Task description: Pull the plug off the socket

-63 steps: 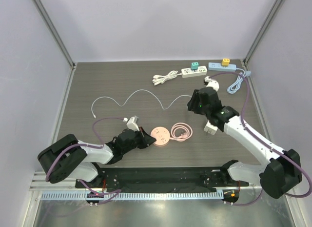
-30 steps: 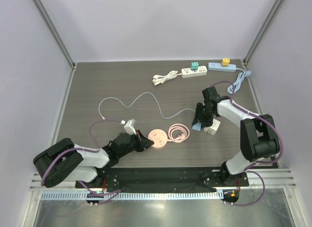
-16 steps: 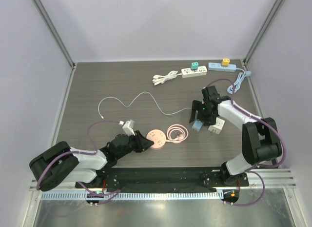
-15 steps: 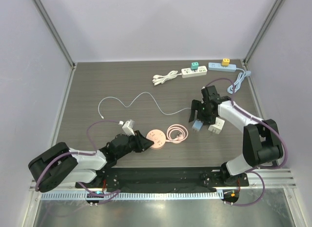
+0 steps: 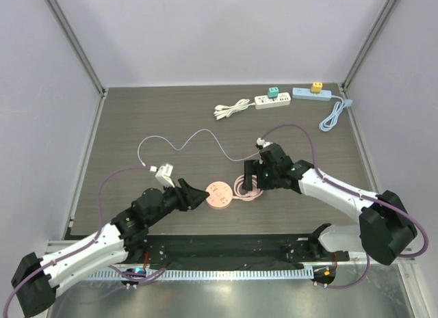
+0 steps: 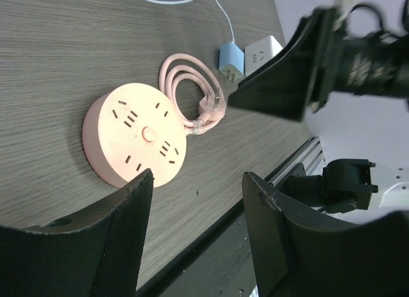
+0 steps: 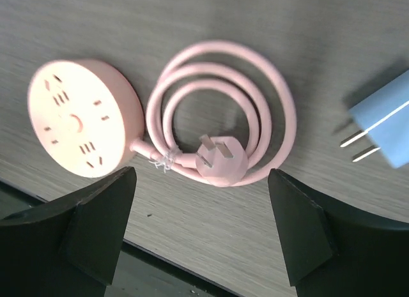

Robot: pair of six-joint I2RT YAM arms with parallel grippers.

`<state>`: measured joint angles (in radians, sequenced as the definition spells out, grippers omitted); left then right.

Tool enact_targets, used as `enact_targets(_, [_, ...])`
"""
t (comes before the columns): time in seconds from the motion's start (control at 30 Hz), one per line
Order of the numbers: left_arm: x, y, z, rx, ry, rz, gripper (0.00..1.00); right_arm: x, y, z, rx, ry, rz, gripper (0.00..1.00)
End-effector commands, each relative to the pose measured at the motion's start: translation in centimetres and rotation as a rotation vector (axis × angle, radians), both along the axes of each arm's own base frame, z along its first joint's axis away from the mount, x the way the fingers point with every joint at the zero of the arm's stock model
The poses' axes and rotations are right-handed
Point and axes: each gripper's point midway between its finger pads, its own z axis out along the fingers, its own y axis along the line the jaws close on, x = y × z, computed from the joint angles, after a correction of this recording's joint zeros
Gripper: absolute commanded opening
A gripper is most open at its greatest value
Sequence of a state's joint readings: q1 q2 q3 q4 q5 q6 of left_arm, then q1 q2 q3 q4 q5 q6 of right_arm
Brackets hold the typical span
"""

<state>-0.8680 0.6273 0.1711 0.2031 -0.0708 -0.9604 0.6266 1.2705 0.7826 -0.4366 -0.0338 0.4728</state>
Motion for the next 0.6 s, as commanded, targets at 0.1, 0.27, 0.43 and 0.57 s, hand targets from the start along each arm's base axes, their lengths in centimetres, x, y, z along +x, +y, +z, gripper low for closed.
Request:
enact_targets(0.1, [-1.6, 3.1, -0.3, 0.102, 0.093, 0.053, 0.61, -1.0, 4.0, -1.3, 0.195, -0.017, 0.044, 0.86])
enact_targets(0.27, [-2.2, 4.6, 0.6, 0.121, 0.108, 0.085, 0.61, -1.5, 5.8, -3.7, 0.213, 0.015, 0.07, 0.8])
enact_targets(0.43, [-2.1, 5.7, 3.3, 0.111, 0.093, 0.126, 0.62, -2.2, 11.4, -4.4, 0.25, -0.002, 0.163, 0.78])
enact_targets(0.57, [-2.2, 6.3, 5.8, 0.109, 0.081, 0.147, 0.63, -2.6, 16.9, -3.9, 0.283, 0.006, 0.194, 0.78])
